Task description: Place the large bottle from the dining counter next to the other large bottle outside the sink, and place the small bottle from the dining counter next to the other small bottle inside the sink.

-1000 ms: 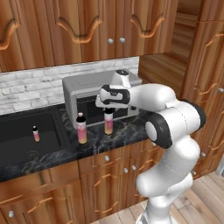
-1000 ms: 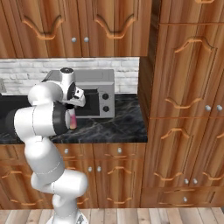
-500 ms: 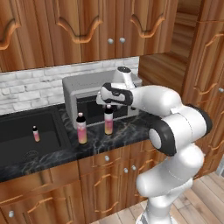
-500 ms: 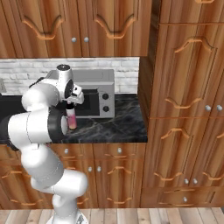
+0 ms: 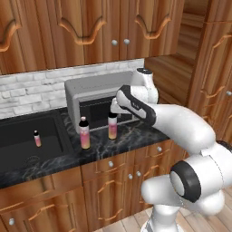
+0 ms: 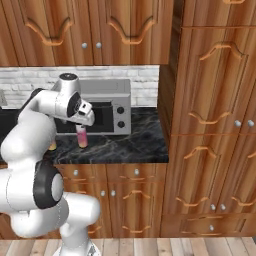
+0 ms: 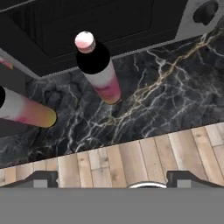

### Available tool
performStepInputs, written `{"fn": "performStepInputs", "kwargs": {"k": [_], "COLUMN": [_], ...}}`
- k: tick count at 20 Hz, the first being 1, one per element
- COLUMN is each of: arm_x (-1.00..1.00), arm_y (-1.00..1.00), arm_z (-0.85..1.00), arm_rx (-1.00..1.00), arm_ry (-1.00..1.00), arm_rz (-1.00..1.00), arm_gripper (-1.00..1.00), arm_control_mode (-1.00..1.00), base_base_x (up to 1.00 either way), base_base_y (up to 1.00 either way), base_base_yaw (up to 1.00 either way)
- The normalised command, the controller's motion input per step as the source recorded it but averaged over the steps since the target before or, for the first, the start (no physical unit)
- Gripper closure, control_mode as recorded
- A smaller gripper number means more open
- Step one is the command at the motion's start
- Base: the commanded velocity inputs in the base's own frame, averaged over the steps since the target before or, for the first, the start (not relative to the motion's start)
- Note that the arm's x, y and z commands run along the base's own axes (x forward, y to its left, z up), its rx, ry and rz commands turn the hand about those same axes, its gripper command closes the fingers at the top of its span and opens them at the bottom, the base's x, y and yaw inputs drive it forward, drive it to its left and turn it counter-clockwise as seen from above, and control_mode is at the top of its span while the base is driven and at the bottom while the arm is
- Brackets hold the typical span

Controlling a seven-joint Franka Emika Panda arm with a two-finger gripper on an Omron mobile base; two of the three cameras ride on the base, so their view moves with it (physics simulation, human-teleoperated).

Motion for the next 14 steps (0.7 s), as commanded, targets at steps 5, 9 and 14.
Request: {"fn": "performStepInputs", "kwargs": {"k": [5,9,14], "arm_x": [-0.74,-0.77,-0.45], "arm_y": [0.0,0.0,-0.01], "arm_z": [0.13,-0.01,-0.09], "arm_rx": [-0.12,-0.15,-0.02], "arm_ry": [0.23,0.09,-0.03], "arm_rz": [0.07,0.14,0.09], "arm_gripper": [-1.0,-1.0,-1.0], "arm_control_mode": [-1.0,-1.0,-1.0], "base_base_x": [0.0,0.0,0.0], "base_base_y": [0.0,0.0,0.0], "base_base_yaw": [0.0,0.0,0.0]}}
